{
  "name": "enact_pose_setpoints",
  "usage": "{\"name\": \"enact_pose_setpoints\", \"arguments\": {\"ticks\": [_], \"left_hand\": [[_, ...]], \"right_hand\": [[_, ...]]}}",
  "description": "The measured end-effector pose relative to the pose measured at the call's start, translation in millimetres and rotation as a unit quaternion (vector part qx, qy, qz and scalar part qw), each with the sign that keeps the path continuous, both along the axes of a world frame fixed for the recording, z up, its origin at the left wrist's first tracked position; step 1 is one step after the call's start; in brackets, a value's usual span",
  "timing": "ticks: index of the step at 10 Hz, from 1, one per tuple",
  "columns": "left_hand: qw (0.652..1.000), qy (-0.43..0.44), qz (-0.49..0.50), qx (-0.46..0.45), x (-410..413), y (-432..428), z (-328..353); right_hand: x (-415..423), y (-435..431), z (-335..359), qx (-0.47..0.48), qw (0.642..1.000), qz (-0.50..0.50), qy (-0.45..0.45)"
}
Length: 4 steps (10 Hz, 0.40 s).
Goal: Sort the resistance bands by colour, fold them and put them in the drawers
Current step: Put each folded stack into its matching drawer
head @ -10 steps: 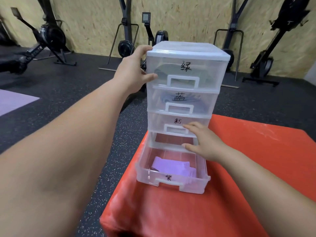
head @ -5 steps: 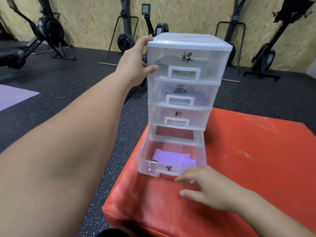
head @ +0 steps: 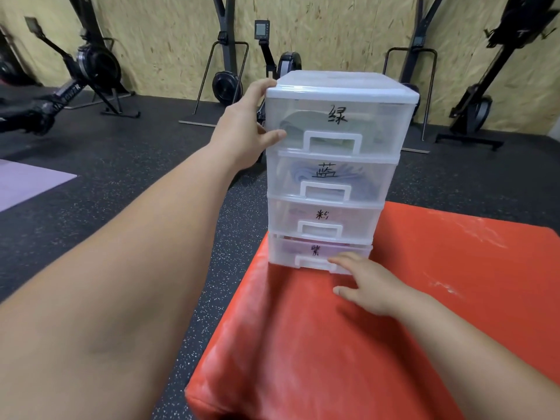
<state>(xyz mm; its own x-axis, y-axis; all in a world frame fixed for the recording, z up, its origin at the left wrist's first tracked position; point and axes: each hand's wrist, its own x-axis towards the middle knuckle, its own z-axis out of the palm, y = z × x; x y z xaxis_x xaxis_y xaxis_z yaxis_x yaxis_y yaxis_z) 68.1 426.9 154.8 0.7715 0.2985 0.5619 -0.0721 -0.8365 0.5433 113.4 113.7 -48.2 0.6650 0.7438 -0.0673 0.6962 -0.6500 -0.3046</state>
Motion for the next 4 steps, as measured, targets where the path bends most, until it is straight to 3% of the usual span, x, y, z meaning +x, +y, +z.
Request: {"name": "enact_pose_setpoints", "arguments": {"ticks": [2,4], "left_hand": [[1.000,0.000,0.001,0.008,3,0,0],[0.999,0.041,0.026,-0.004,-7,-26,6]], "right_hand": [[16,4,10,-0.066,0.997,-0.023,0.015],[-3,0,41,-0.029,0.999,-0.031,-0.015]]}}
